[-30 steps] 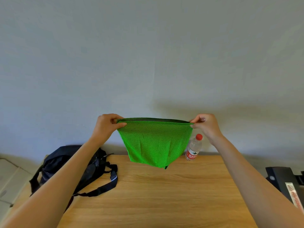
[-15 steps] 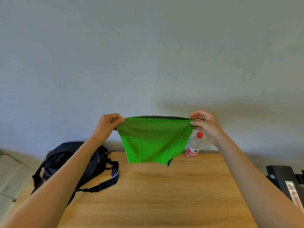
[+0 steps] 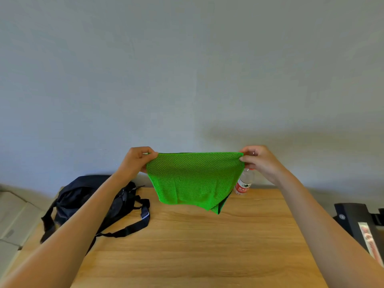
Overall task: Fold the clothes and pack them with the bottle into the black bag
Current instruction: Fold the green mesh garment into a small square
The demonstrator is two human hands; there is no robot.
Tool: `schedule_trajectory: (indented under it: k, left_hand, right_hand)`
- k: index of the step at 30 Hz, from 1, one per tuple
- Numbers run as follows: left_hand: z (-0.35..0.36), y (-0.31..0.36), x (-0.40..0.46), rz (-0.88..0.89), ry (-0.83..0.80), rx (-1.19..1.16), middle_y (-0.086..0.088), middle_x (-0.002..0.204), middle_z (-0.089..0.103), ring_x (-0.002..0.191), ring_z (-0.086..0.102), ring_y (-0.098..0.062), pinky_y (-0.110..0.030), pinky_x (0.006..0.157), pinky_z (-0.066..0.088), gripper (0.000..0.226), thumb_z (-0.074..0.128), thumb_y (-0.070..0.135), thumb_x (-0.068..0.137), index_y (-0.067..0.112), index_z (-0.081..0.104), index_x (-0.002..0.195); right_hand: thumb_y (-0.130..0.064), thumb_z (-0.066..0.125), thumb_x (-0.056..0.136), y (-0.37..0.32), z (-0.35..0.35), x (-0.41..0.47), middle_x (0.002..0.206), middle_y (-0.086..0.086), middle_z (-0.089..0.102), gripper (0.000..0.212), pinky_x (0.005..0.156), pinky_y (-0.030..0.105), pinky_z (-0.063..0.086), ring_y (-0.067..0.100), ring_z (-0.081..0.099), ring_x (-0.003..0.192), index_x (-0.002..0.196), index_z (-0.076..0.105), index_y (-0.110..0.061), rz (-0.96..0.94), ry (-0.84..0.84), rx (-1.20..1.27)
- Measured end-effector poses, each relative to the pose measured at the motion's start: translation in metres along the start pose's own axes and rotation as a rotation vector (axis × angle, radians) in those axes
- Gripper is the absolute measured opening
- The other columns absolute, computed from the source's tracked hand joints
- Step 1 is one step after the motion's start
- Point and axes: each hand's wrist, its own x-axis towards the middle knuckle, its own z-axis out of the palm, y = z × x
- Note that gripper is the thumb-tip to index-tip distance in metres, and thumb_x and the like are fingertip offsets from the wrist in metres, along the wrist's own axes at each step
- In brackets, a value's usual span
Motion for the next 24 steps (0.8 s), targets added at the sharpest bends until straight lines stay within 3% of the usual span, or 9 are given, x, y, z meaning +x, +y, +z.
schedule_trajectory:
  k: [5, 11, 16, 21, 24]
  left_hand:
    - [0.000, -0.001, -0.003, -0.008, -0.003, 0.021, 0.002, 0.058, 0.069, 0.052, 0.062, -0.005, -0.016, 0.046, 0.048, 0.014, 0.059, 0.007, 0.090, 0.006, 0.064, 0.077]
    - [-0.004, -0.004, 0.007, -0.044, -0.075, 0.076, 0.007, 0.058, 0.069, 0.054, 0.063, 0.001, -0.012, 0.050, 0.048, 0.010, 0.061, 0.002, 0.088, 0.010, 0.066, 0.083]
    - [-0.012, 0.003, 0.026, -0.005, -0.089, 0.039, 0.004, 0.060, 0.070, 0.061, 0.066, -0.002, -0.018, 0.058, 0.055, 0.012, 0.058, -0.003, 0.088, 0.006, 0.061, 0.080]
    - [-0.018, 0.019, 0.037, 0.106, -0.024, -0.013, -0.005, 0.064, 0.068, 0.064, 0.065, -0.004, -0.017, 0.068, 0.054, 0.013, 0.058, -0.003, 0.087, 0.004, 0.059, 0.076]
    - [-0.022, 0.016, 0.032, 0.110, -0.032, 0.029, 0.007, 0.062, 0.068, 0.066, 0.063, 0.000, -0.012, 0.072, 0.050, 0.014, 0.060, -0.002, 0.086, 0.006, 0.062, 0.075]
  right_hand:
    - [0.011, 0.054, 0.087, 0.003, 0.001, 0.001, 0.074, 0.001, 0.071, 0.023, 0.060, 0.022, 0.053, 0.013, 0.067, 0.070, 0.092, 0.064, -0.009, 0.004, -0.024, 0.012]
    - [0.018, 0.050, 0.084, -0.005, 0.005, 0.009, 0.065, 0.005, 0.051, 0.033, 0.040, 0.011, 0.036, -0.001, 0.053, 0.045, 0.106, 0.059, -0.004, -0.008, 0.048, 0.002]
    - [0.016, 0.055, 0.081, -0.013, 0.005, 0.030, 0.072, 0.008, 0.063, 0.031, 0.060, 0.027, 0.048, 0.016, 0.059, 0.068, 0.089, 0.063, -0.012, -0.060, 0.164, -0.024]
    - [0.017, 0.059, 0.078, -0.023, -0.004, 0.044, 0.071, 0.002, 0.067, 0.027, 0.065, 0.014, 0.050, 0.009, 0.061, 0.070, 0.093, 0.063, -0.004, -0.159, 0.221, -0.005]
    - [0.017, 0.061, 0.077, -0.022, -0.004, 0.040, 0.062, -0.009, 0.068, 0.030, 0.066, 0.011, 0.048, -0.001, 0.063, 0.063, 0.087, 0.062, -0.012, -0.153, 0.194, -0.001]
